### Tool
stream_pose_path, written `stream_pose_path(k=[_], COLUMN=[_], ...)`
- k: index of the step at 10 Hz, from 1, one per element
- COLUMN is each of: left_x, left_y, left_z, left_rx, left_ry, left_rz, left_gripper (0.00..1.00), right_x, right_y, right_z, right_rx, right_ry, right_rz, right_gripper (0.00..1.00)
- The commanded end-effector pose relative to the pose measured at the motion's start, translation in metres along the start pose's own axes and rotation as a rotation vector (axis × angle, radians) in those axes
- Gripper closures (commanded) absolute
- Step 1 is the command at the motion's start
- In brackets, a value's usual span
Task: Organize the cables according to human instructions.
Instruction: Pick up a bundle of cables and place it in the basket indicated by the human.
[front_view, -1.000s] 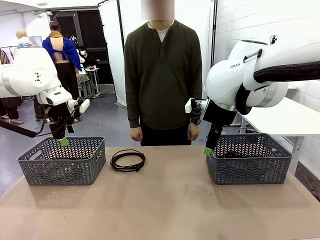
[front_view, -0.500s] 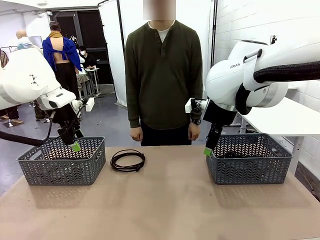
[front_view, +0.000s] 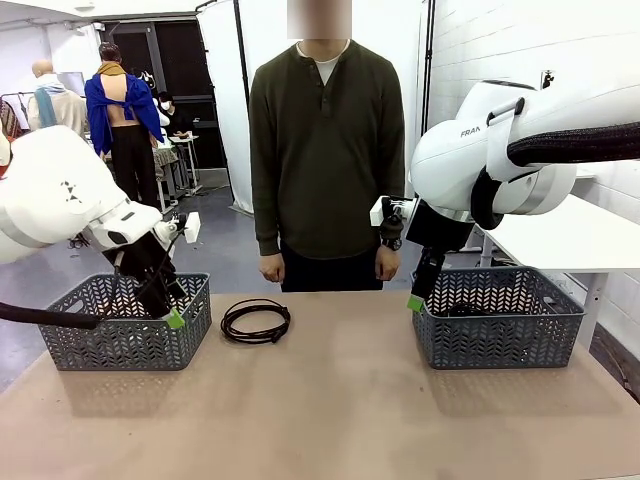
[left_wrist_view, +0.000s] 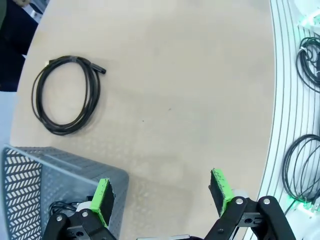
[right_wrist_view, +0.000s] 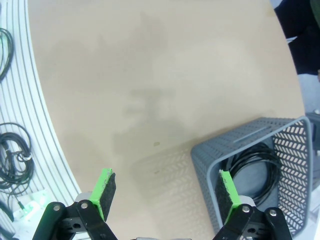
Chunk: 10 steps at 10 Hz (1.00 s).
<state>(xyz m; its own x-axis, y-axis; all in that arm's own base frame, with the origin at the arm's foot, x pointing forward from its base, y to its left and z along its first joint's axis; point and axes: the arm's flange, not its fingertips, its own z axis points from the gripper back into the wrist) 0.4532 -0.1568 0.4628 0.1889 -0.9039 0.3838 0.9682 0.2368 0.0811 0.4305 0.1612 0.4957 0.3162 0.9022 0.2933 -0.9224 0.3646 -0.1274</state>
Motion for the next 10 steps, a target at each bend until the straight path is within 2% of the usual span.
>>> stream_pose_path(k=[1, 3, 10], left_x=[-0.0041, 0.0003, 0.0003], left_y=[-0.0071, -0.0035, -0.0035], left_z=[-0.0005, -0.0031, -0.0031], left_rx=[0.008, -0.003, -0.003], left_ry=[-0.036, -0.002, -0.002], left_rz=[-0.003, -0.001, -0.001], left_gripper=[0.0, 0.0, 0.0], right_x=[-0.0007, -0.0007, -0.0007], right_y=[0.0, 0.0, 0.0], right_z=[-0.0015, -0.0015, -0.0015], right_rx=[0.001, 0.001, 0.001], right_ry=[0.0, 0.0, 0.0], right_rz=[-0.002, -0.002, -0.002], right_gripper=[0.0, 0.0, 0.0])
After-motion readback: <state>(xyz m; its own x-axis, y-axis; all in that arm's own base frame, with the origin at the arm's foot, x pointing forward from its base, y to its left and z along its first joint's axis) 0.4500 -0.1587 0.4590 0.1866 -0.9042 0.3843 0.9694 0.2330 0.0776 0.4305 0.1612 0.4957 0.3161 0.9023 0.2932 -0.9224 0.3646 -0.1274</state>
